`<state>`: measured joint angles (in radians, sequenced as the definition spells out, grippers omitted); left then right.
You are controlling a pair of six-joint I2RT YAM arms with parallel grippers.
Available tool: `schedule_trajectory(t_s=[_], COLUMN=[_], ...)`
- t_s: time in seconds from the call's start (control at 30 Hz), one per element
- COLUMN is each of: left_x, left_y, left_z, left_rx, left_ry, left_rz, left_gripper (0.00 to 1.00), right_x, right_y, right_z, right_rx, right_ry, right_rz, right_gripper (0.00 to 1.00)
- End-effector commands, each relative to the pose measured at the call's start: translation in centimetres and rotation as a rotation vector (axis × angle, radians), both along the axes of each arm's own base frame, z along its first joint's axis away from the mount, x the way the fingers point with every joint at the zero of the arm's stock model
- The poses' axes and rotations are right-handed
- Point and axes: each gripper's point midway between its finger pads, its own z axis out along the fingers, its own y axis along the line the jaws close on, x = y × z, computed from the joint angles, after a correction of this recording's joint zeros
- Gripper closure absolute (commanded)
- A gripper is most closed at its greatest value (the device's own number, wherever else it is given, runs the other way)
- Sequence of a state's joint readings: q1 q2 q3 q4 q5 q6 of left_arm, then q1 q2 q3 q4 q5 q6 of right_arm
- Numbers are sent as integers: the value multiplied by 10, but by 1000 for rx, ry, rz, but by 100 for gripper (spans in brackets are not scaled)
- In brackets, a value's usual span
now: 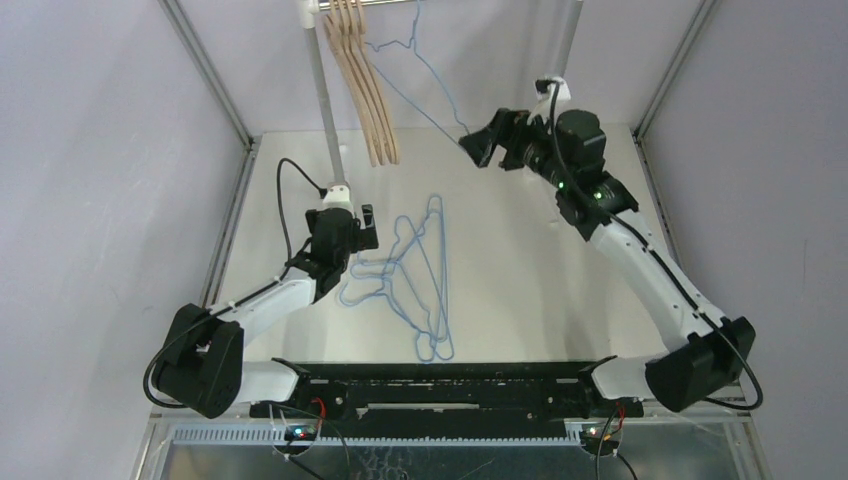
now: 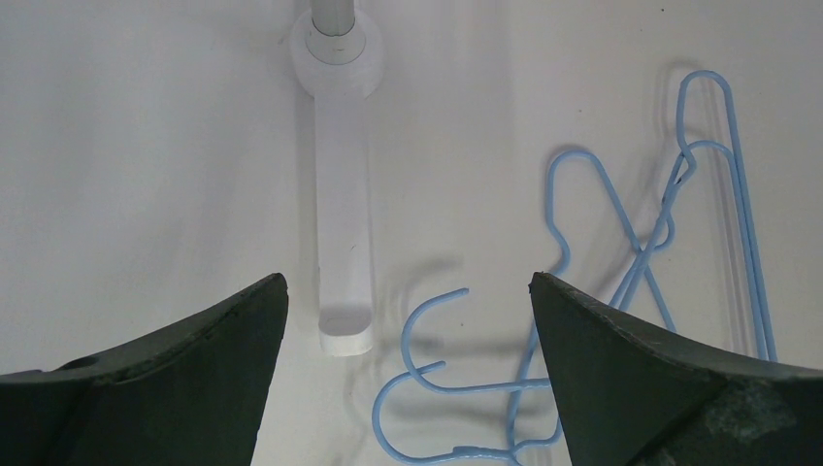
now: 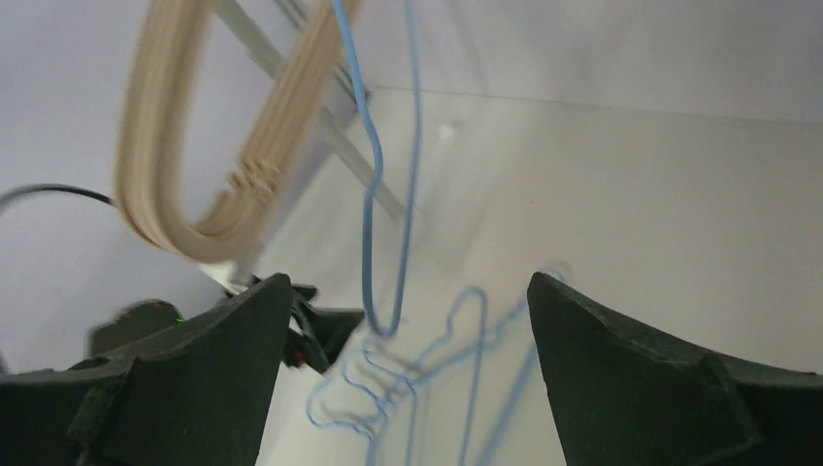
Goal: Organize the hangers
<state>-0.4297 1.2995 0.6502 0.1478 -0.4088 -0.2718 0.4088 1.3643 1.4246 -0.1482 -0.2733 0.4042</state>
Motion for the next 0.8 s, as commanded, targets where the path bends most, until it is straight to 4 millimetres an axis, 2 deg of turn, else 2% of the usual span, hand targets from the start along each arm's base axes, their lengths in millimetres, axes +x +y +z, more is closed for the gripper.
schedule_trajectory(t_s=[0.0,0.17,0.23,0.33,0.43,0.57,0.77], left_x=[4,4,3,2,1,0,-4], left_y=[2,4,5,7,9,14,22], left_z=[15,16,15,16,18,21,29], left_rx=[-24,-19,-19,-16,-16,-19,-8], left_ry=[-53,-56,-55,-59,-68,-82,-104], left_rz=[21,27,30,39,53,74,104], left_gripper=[1,0,0,0,1,1,1], right_x=[-22,-68,-88,-111,-123,-134,-136], right_y=[-21,-6,1,14,30,68,111], right_z=[-59,-112,-139,-173,-202,-222,-275], right_rx=[-283,-484,-570,-632,-635,-600,-618], right_ry=[54,114,136,186,251,251,322], right_rz=[-141,-144,-131,-100,-36,68,185], right_gripper=[2,2,2,0,0,1,11])
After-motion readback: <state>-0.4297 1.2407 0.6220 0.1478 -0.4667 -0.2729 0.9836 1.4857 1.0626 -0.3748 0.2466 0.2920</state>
